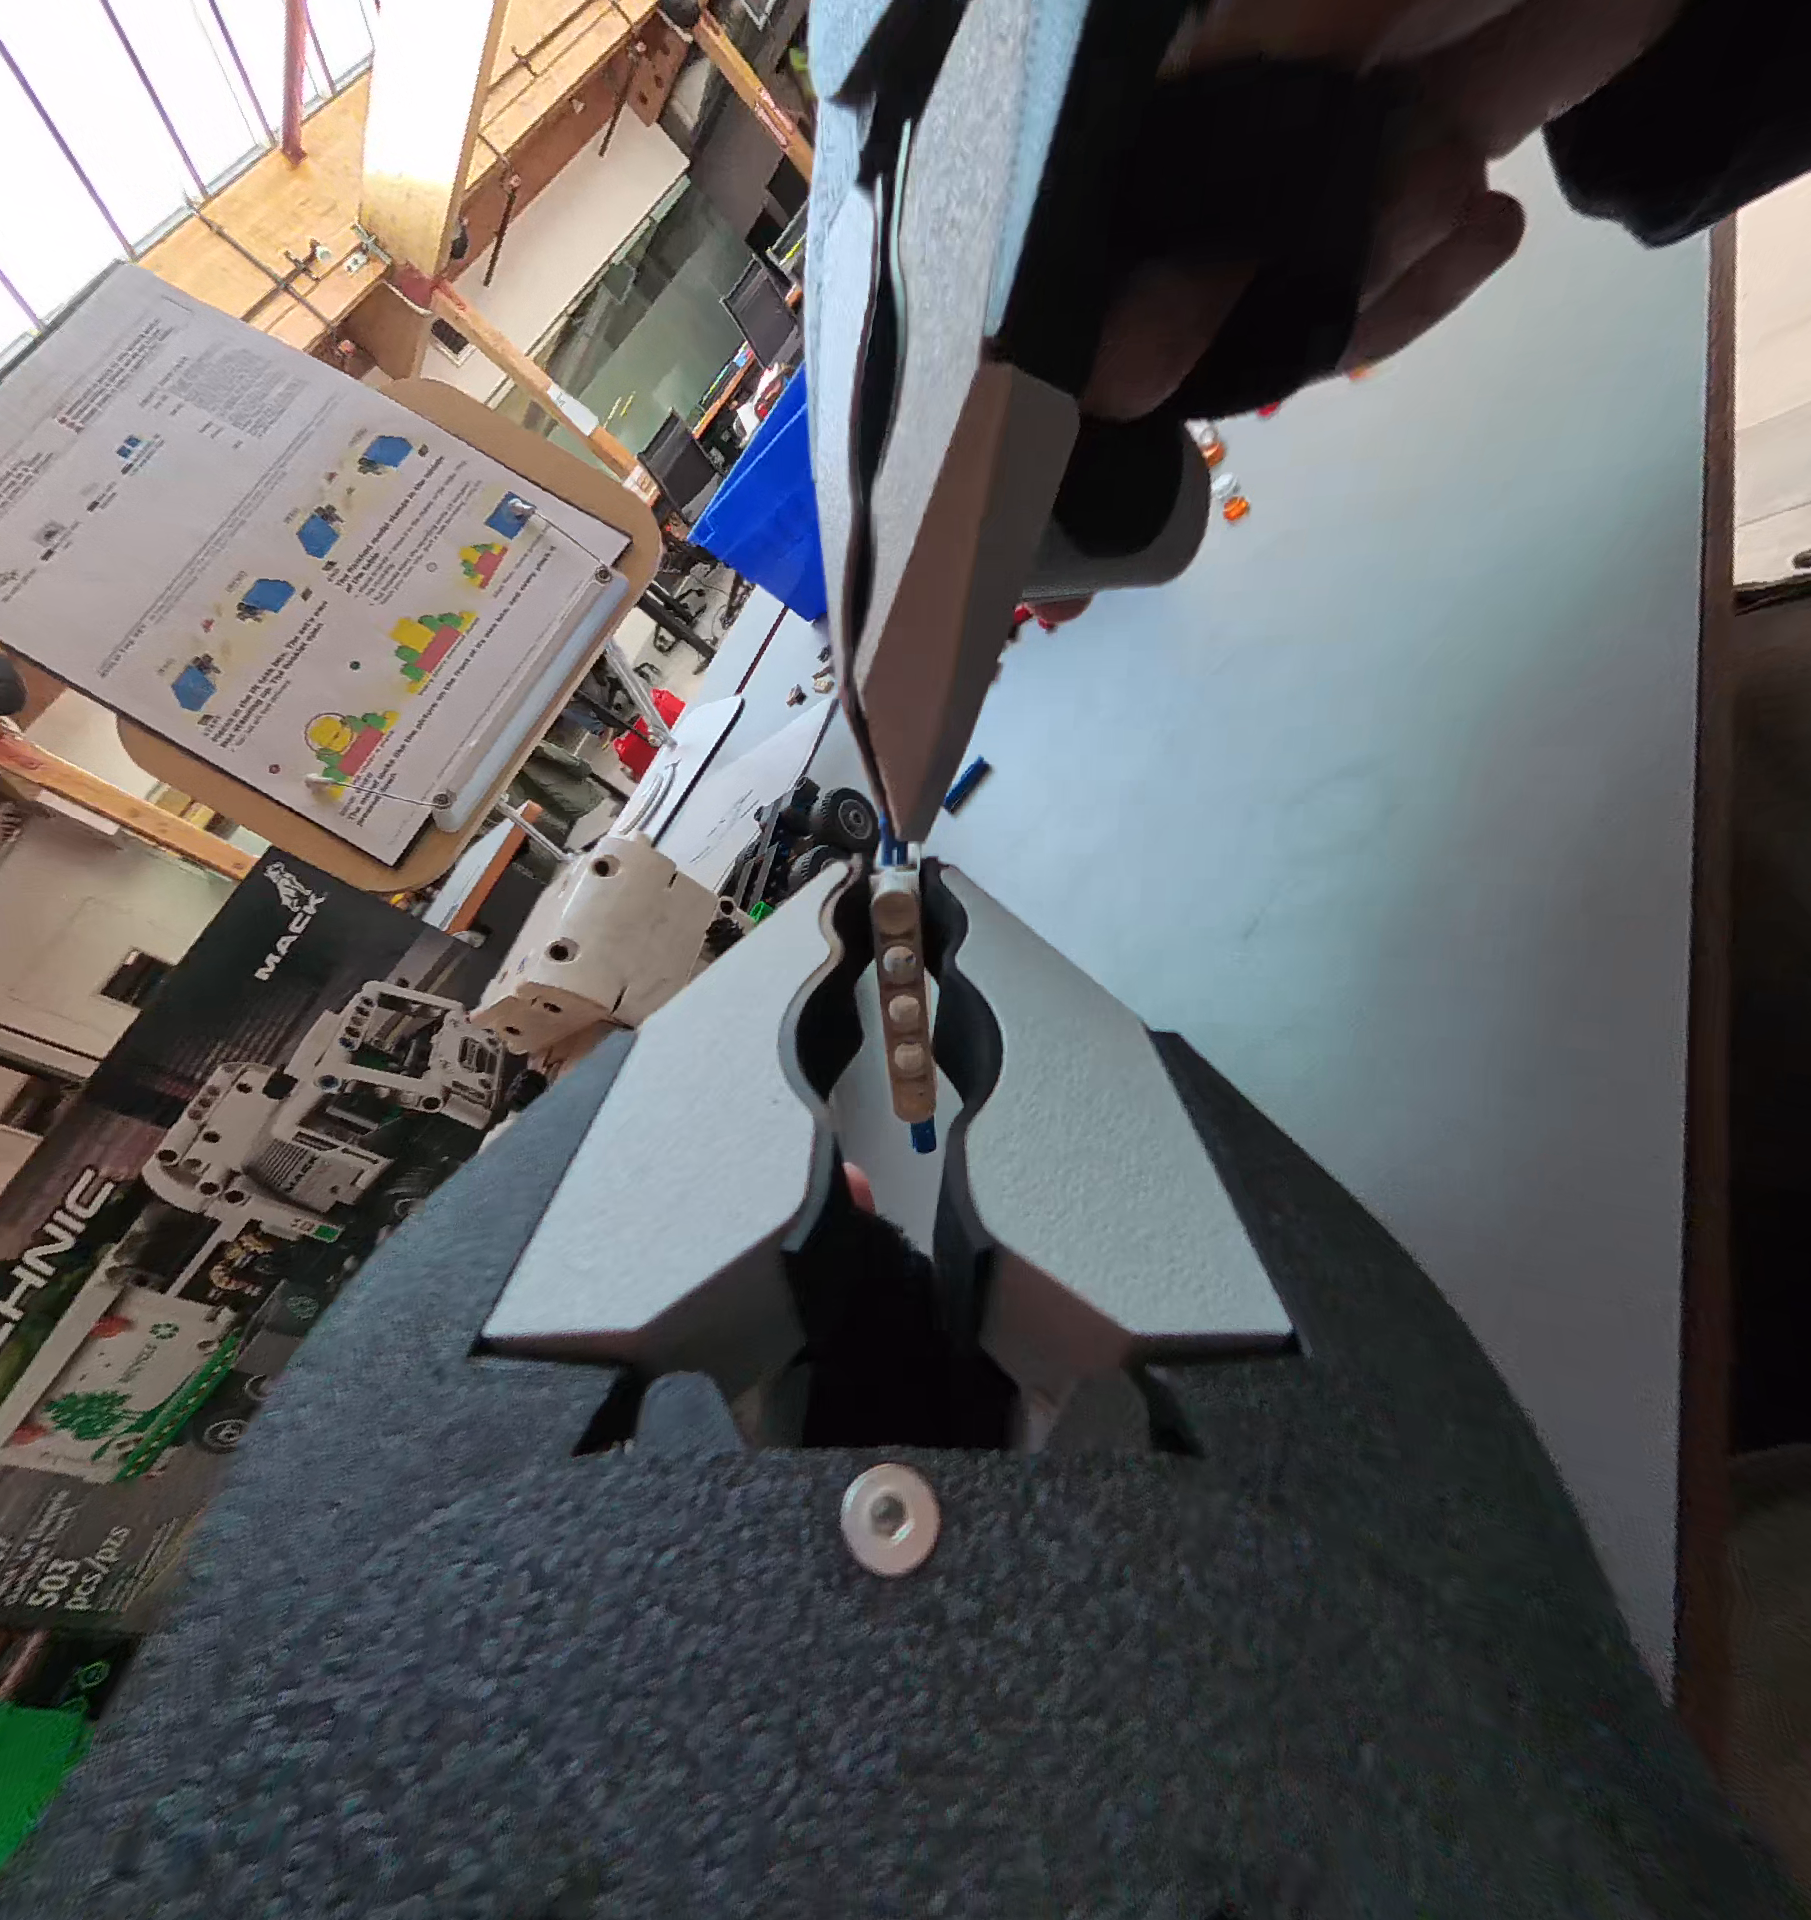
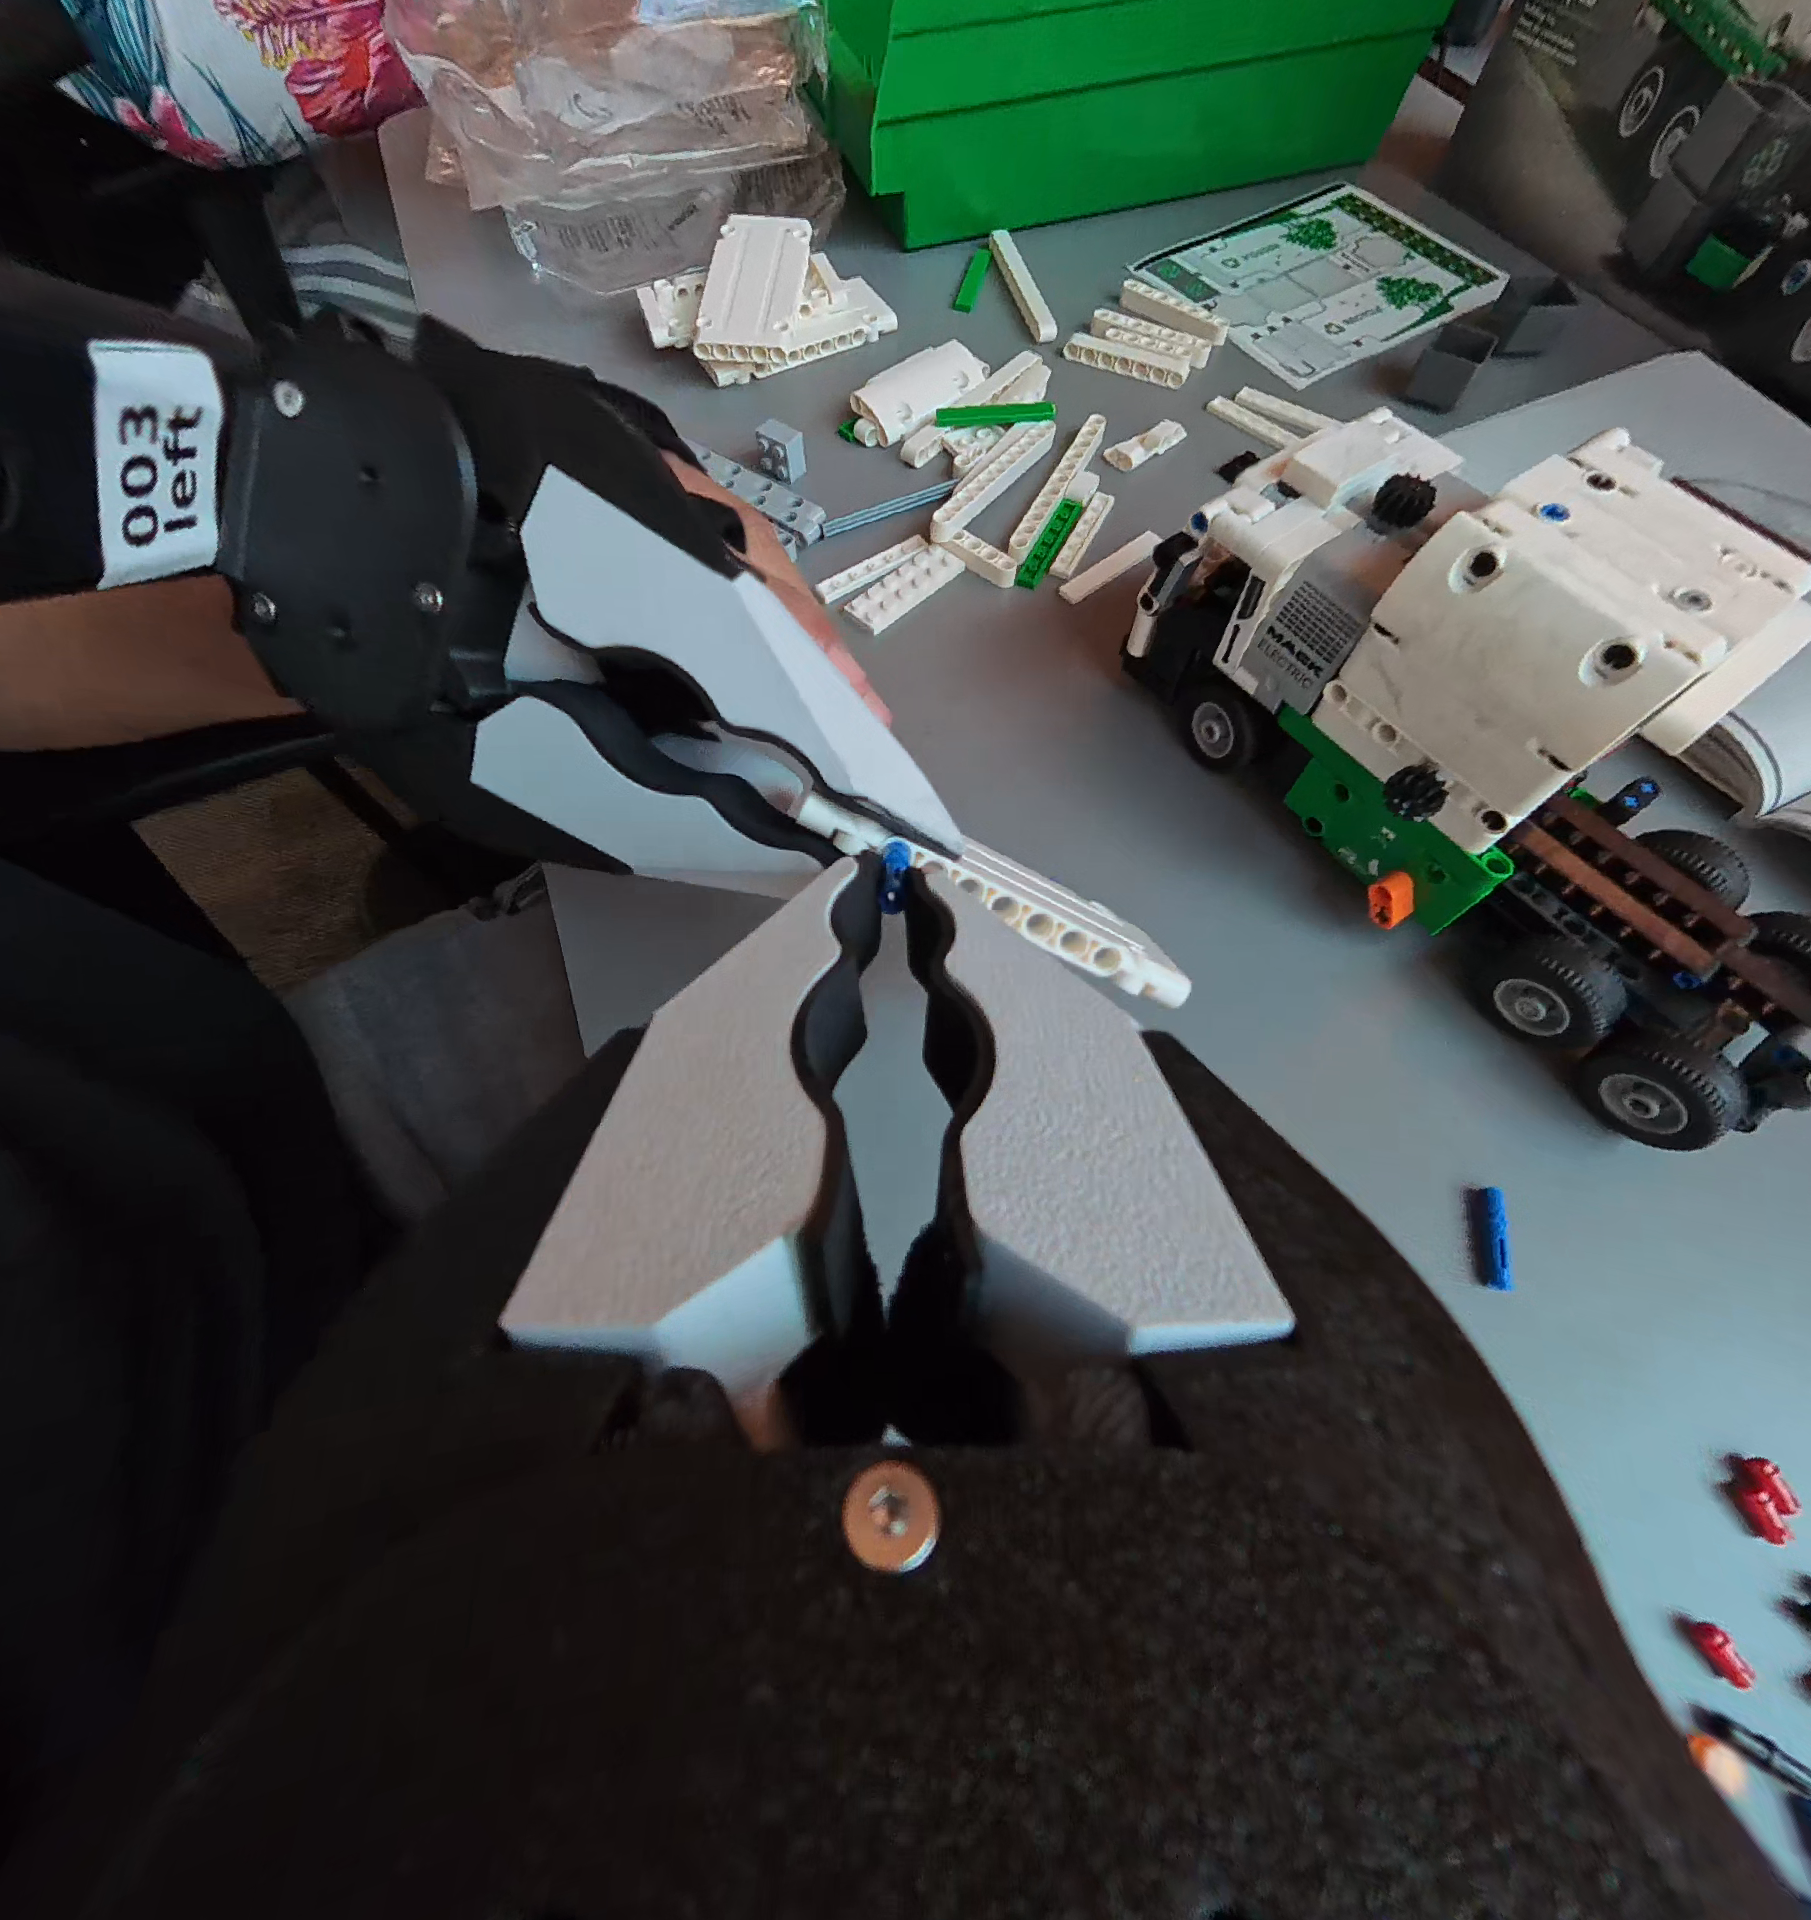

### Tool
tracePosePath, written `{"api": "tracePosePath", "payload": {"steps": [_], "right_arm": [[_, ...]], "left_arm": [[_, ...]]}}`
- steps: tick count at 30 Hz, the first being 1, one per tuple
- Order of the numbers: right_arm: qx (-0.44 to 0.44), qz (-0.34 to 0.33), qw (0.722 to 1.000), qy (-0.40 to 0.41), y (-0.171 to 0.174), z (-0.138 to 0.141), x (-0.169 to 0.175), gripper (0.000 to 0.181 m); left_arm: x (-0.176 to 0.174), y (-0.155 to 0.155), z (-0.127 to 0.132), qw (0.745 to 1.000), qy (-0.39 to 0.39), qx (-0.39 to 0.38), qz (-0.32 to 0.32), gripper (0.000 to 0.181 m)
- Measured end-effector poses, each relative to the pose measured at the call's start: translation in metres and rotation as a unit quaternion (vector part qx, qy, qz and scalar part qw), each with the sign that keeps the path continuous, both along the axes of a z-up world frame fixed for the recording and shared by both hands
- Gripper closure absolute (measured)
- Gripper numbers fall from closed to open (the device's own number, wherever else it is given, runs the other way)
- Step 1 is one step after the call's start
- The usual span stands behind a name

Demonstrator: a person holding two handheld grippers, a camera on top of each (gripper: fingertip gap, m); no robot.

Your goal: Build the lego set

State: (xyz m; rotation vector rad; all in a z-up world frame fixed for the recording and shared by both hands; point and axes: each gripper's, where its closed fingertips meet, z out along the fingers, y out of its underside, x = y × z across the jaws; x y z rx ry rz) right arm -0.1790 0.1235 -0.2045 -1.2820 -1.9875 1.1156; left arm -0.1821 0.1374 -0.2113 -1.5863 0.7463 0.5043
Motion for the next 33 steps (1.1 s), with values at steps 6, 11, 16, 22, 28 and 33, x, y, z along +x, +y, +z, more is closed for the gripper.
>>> {"api": "tracePosePath", "payload": {"steps": [6,11,16,22,28,33], "right_arm": [[-0.014,-0.026,0.999,-0.022,0.001,-0.010,0.000,0.178],[-0.037,-0.027,0.999,-0.027,0.002,-0.013,0.000,0.178],[-0.016,-0.020,1.000,-0.013,0.007,-0.005,0.002,0.169],[-0.016,-0.013,1.000,-0.001,0.007,-0.003,0.003,0.177],[-0.012,-0.012,1.000,-0.002,0.006,-0.005,0.002,0.178],[-0.036,-0.012,0.999,0.000,0.005,-0.006,0.002,0.178]], "left_arm": [[0.001,0.002,-0.007,0.998,0.056,-0.002,0.020,0.175],[0.001,0.004,-0.009,0.998,0.062,-0.006,0.023,0.175],[0.002,0.005,-0.007,0.999,0.035,-0.005,0.013,0.175],[0.000,0.006,-0.008,0.999,0.034,-0.005,0.015,0.175],[0.000,0.005,-0.008,0.999,0.034,-0.010,0.018,0.175],[0.001,0.005,-0.009,0.999,0.026,-0.015,0.015,0.175]]}}
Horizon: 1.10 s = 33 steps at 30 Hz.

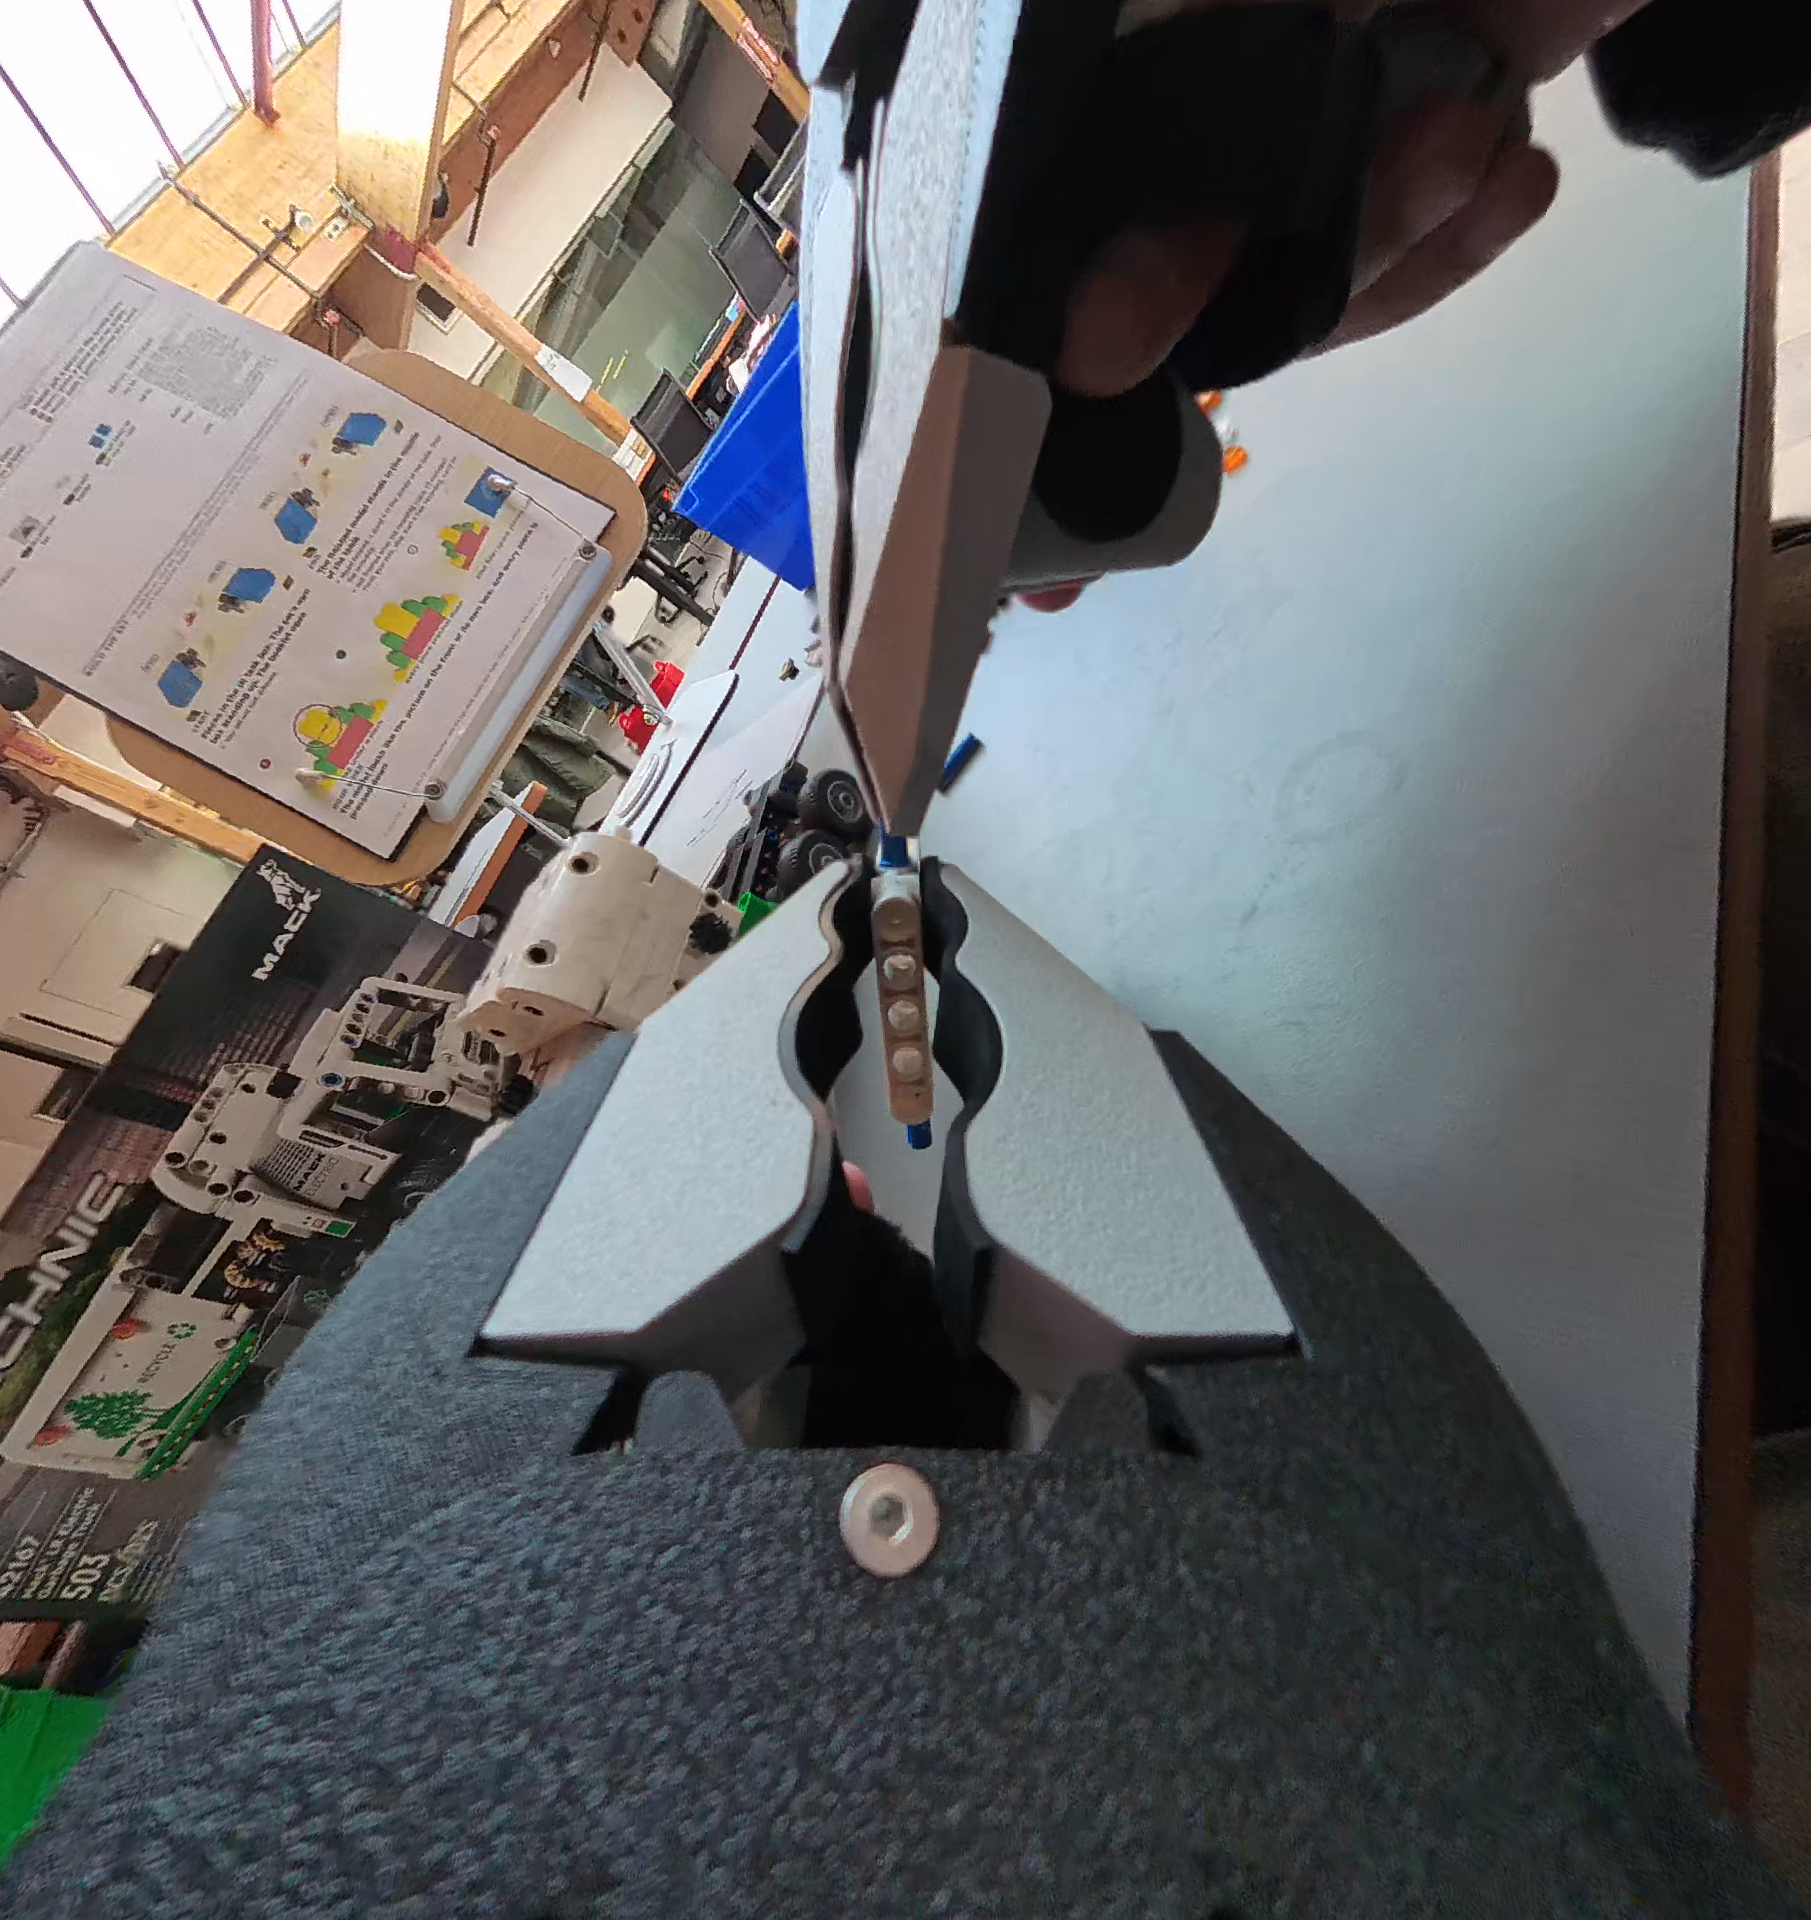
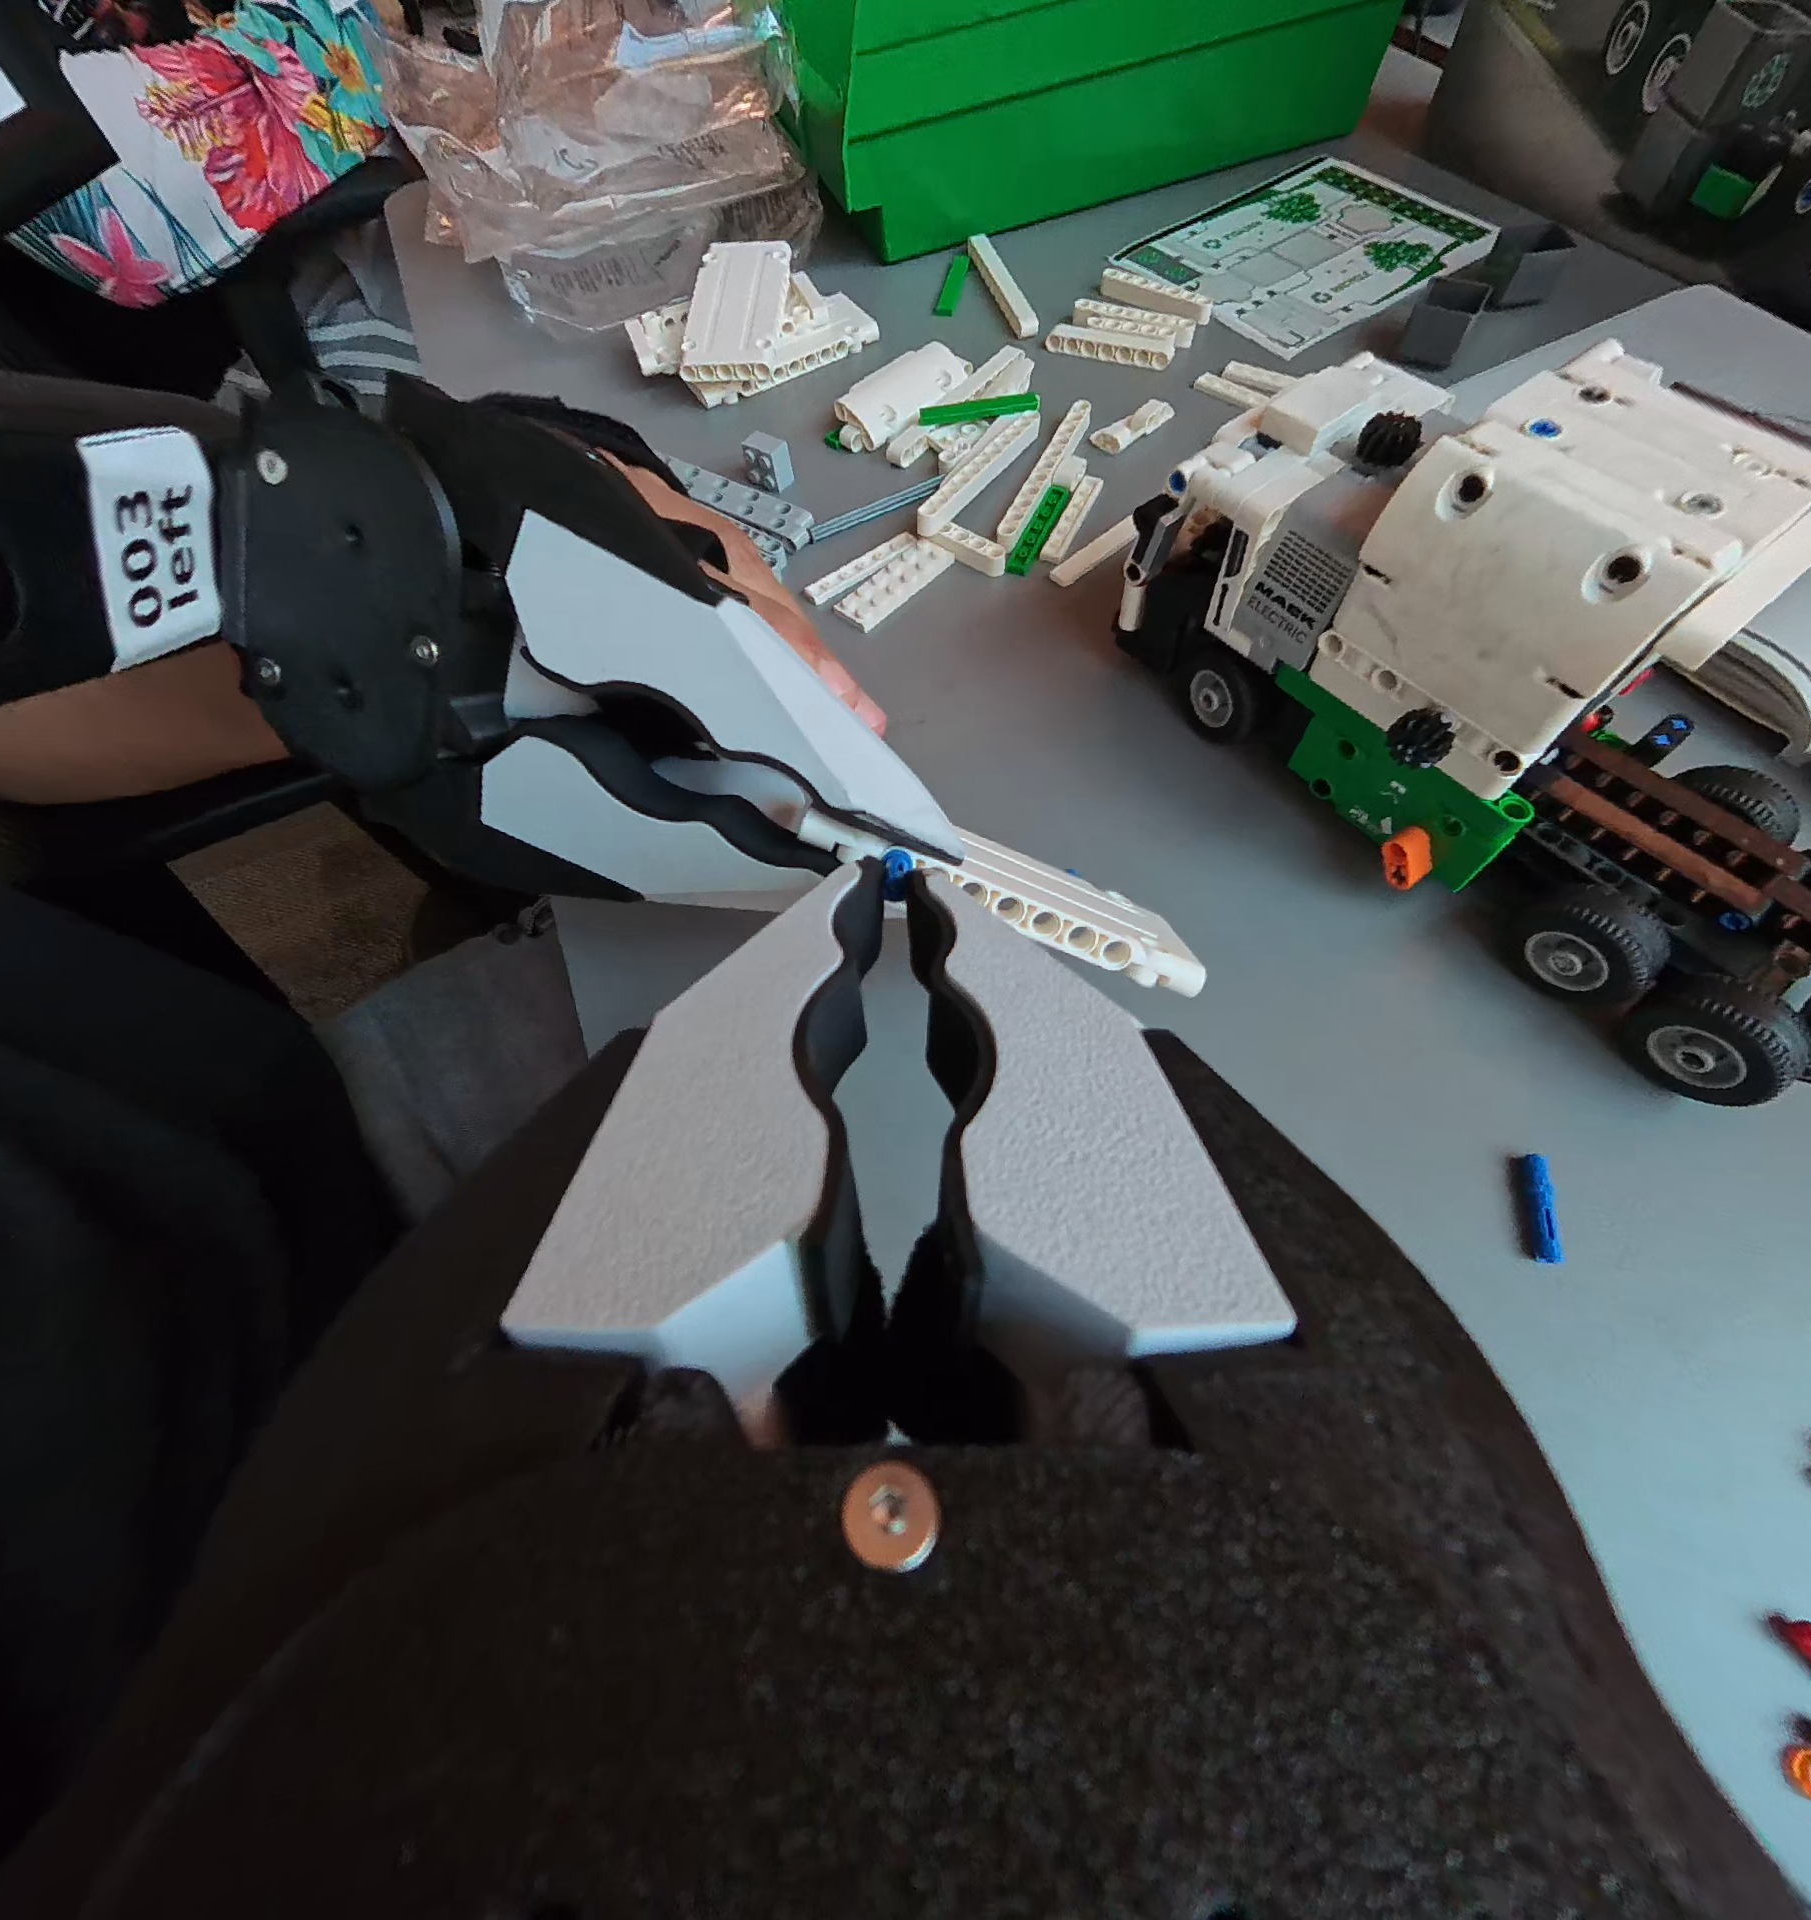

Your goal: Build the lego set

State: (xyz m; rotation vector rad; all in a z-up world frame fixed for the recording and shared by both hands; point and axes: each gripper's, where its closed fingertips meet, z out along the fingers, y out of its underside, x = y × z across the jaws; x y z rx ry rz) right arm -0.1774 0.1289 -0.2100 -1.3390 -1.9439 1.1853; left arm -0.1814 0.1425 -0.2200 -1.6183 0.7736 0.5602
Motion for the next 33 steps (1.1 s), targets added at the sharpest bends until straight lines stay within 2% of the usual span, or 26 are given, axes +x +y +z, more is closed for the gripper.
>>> {"api": "tracePosePath", "payload": {"steps": [2,3,5,8,14,15,16,17,20,23,26,29,33], "right_arm": [[0.009,0.025,0.999,0.019,0.000,0.010,0.006,0.172],[0.021,0.037,0.998,0.038,0.003,0.017,0.010,0.160],[0.057,0.033,0.996,0.058,0.022,0.026,0.019,0.152],[0.103,0.030,0.991,0.078,0.042,0.017,0.024,0.153],[-0.015,0.113,0.986,0.120,0.012,0.013,0.029,0.153],[-0.011,0.116,0.986,0.123,0.011,0.012,0.029,0.157],[-0.004,0.123,0.984,0.128,0.009,0.011,0.029,0.171],[0.008,0.118,0.983,0.138,0.010,0.011,0.028,0.173],[0.004,0.119,0.985,0.128,0.009,0.009,0.027,0.174],[0.006,0.106,0.985,0.138,0.005,0.012,0.022,0.174],[-0.007,0.118,0.984,0.130,-0.009,0.013,0.020,0.174],[0.004,0.117,0.985,0.127,-0.020,0.012,0.016,0.174],[0.006,0.117,0.984,0.132,-0.023,0.015,0.016,0.174]], "left_arm": [[0.004,-0.002,0.006,0.999,-0.027,0.011,-0.019,0.175],[0.004,-0.004,0.009,0.999,-0.044,0.013,-0.029,0.175],[0.005,-0.009,0.016,0.993,-0.099,0.016,-0.060,0.175],[0.013,-0.018,0.032,0.971,-0.205,0.015,-0.124,0.175],[0.022,-0.032,0.051,0.914,-0.344,-0.003,-0.216,0.175],[0.024,-0.032,0.052,0.907,-0.355,-0.008,-0.225,0.175],[0.025,-0.032,0.051,0.904,-0.361,-0.011,-0.228,0.174],[0.026,-0.032,0.051,0.902,-0.364,-0.012,-0.231,0.174],[0.027,-0.033,0.051,0.889,-0.385,-0.026,-0.244,0.172],[0.028,-0.032,0.048,0.884,-0.394,-0.043,-0.247,0.153],[0.031,-0.030,0.045,0.880,-0.401,-0.063,-0.248,0.146],[0.031,-0.031,0.045,0.882,-0.398,-0.060,-0.246,0.160],[0.030,-0.032,0.046,0.880,-0.402,-0.057,-0.246,0.163]]}}
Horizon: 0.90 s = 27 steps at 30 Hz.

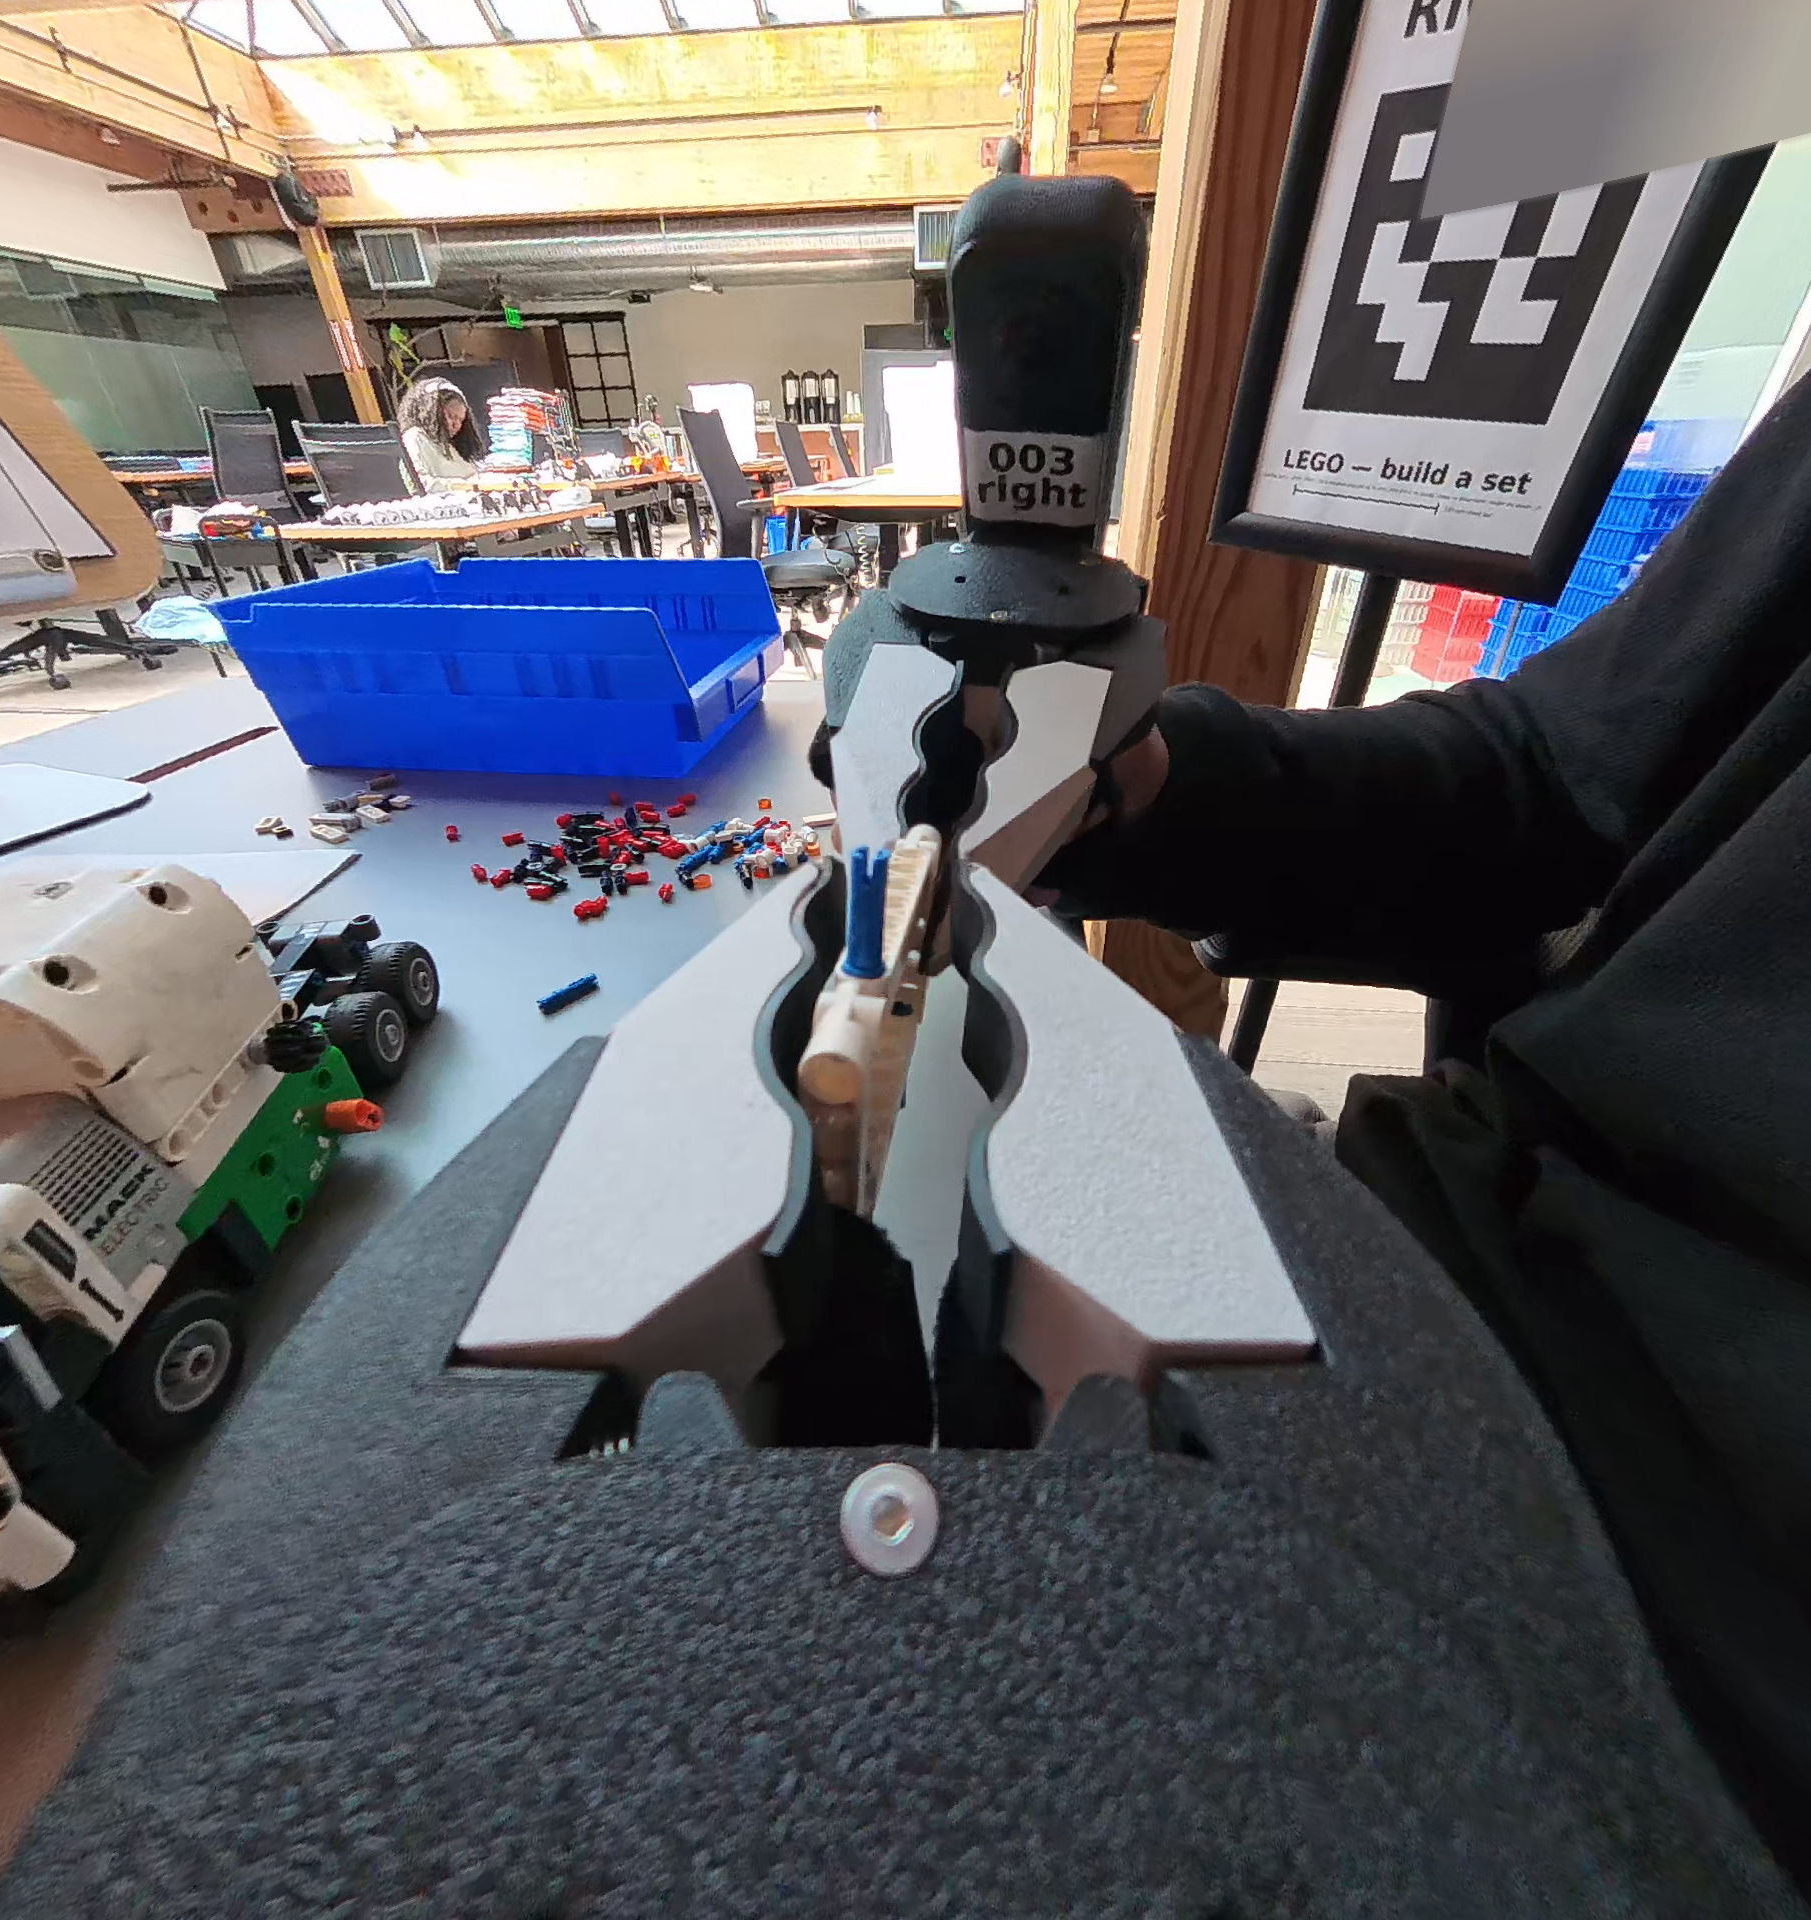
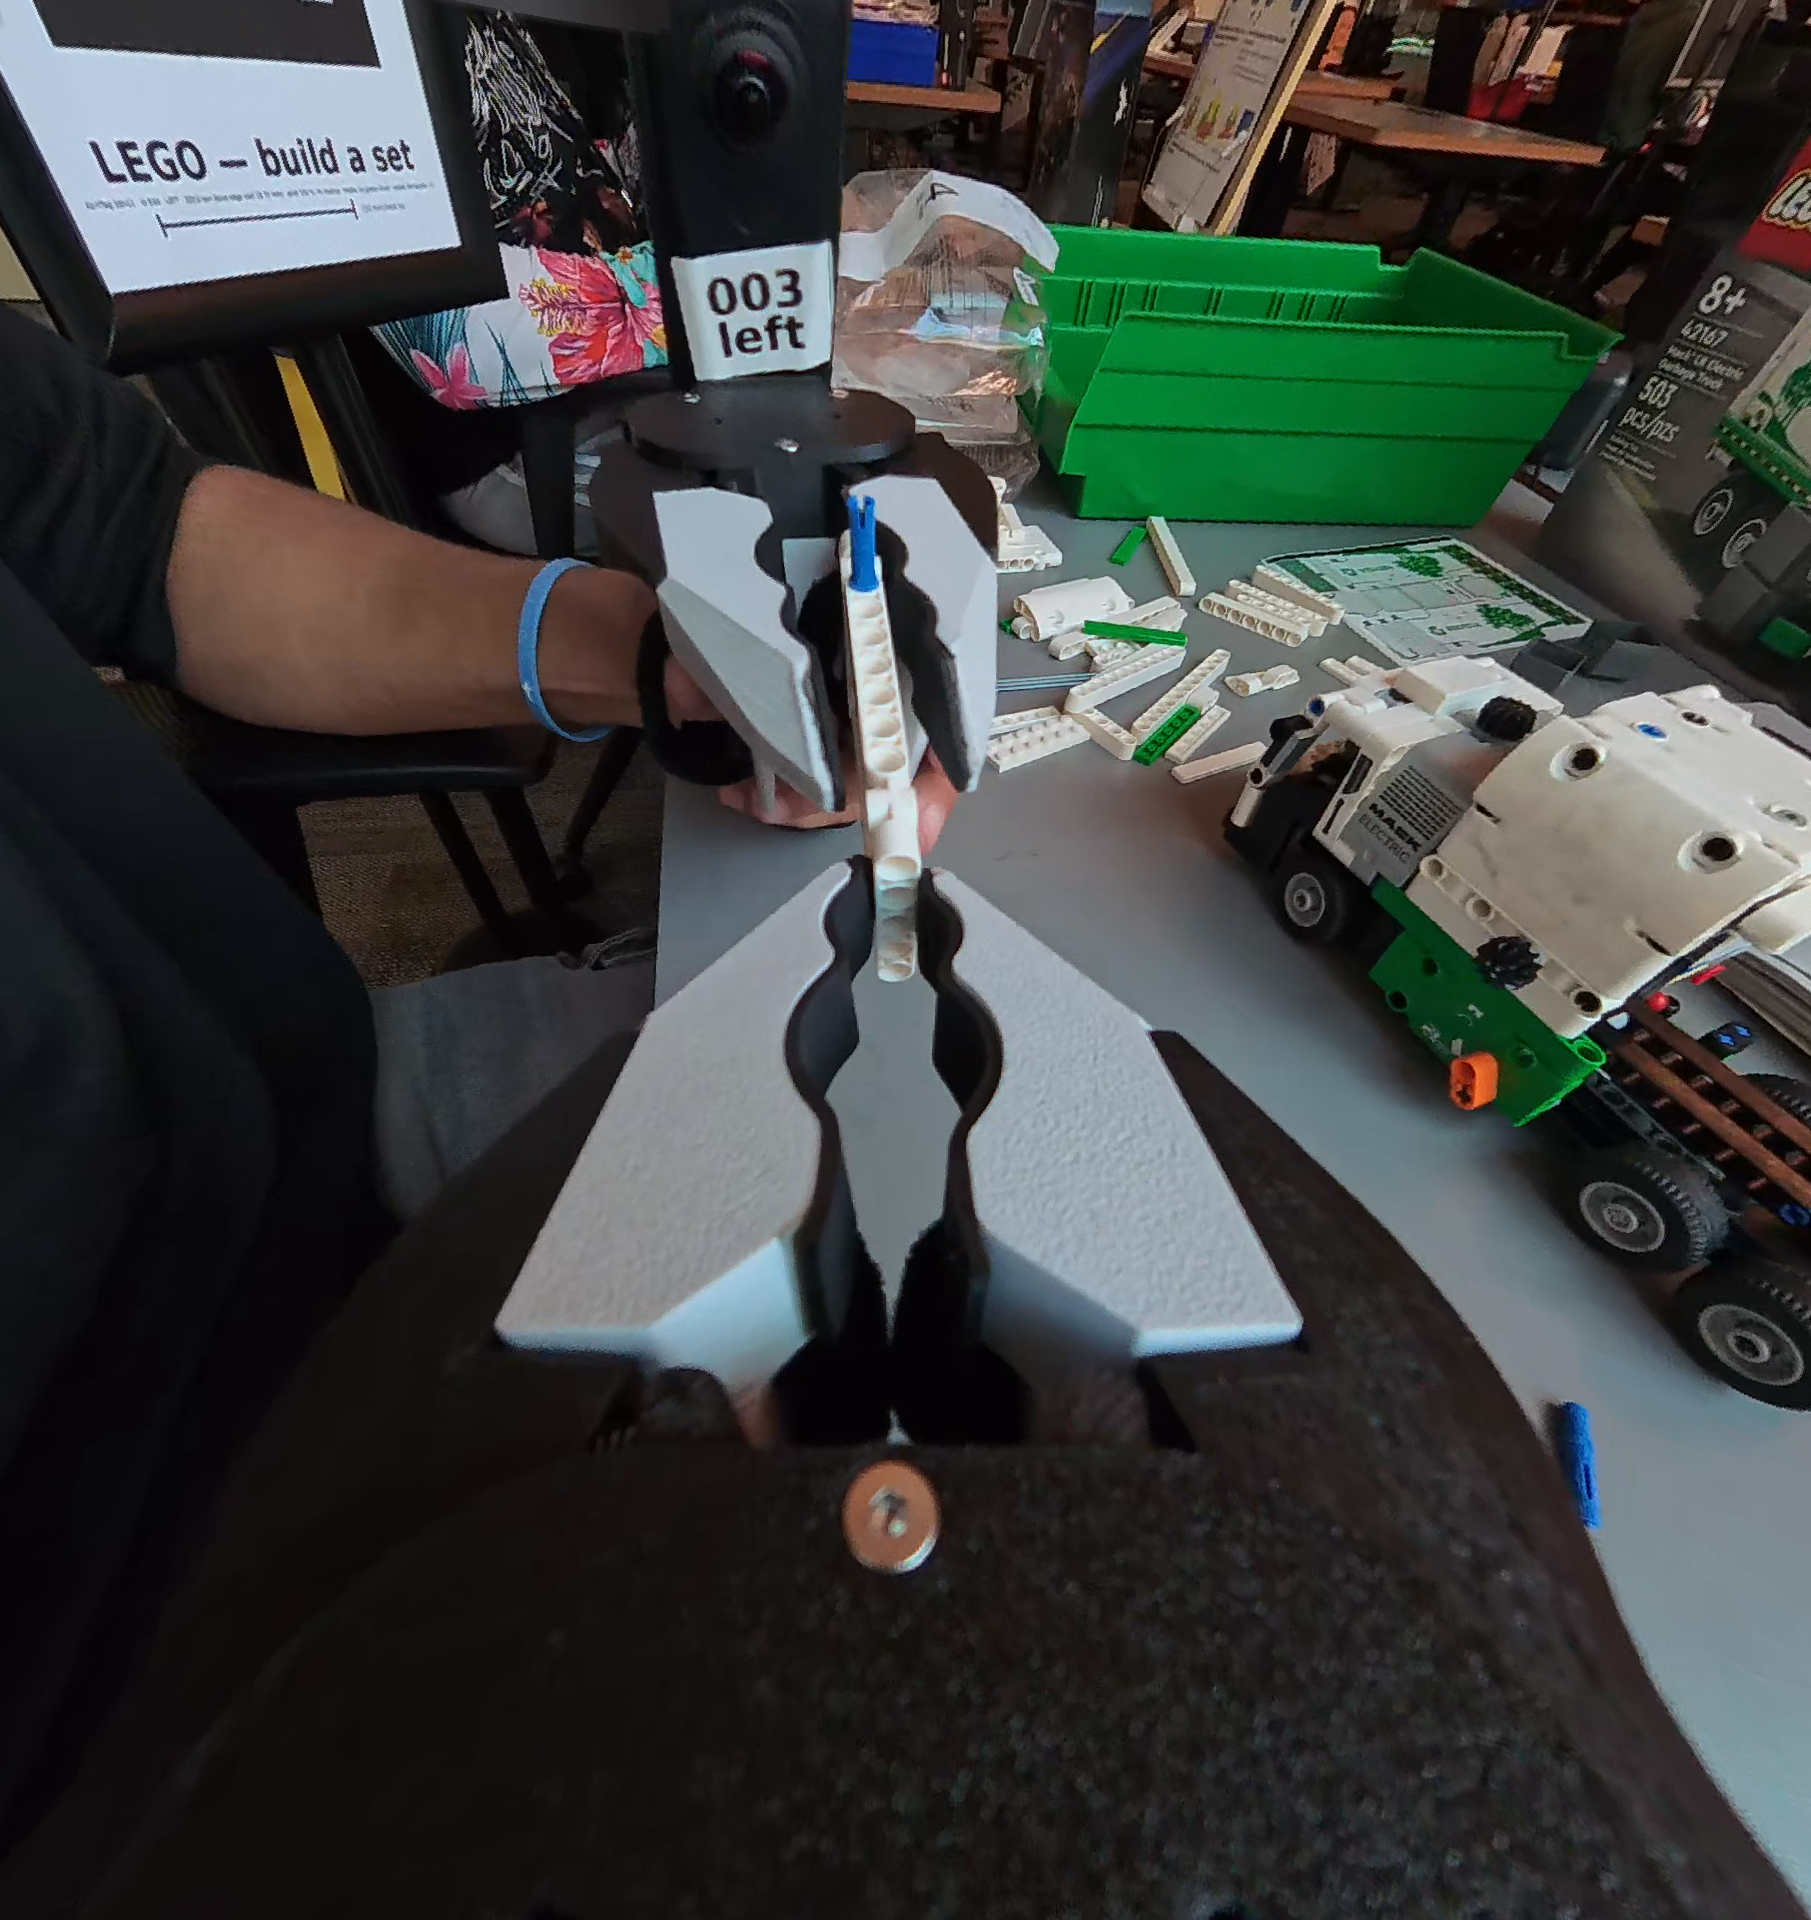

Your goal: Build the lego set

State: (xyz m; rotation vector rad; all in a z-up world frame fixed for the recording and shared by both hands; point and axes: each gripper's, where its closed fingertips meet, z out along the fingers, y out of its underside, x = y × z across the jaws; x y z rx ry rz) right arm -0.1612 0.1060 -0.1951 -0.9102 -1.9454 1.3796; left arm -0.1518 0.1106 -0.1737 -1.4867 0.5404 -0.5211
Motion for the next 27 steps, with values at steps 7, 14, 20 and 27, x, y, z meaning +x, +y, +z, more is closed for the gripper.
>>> {"api": "tracePosePath", "payload": {"steps": [7,14,20,27], "right_arm": [[0.001,0.001,1.000,0.005,0.000,0.001,0.000,0.174],[-0.008,-0.015,0.999,-0.040,0.020,-0.009,0.008,0.159],[0.099,-0.232,0.953,-0.168,0.151,-0.049,0.004,0.156],[0.115,-0.207,0.946,-0.221,0.173,-0.083,-0.019,0.162]], "left_arm": [[0.003,-0.001,-0.003,1.000,0.006,-0.008,-0.012,0.174],[-0.001,0.002,-0.005,1.000,0.020,-0.005,0.015,0.175],[-0.041,0.017,-0.009,0.989,0.065,0.002,0.131,0.175],[-0.042,0.016,-0.008,0.993,0.042,-0.009,0.112,0.175]]}}
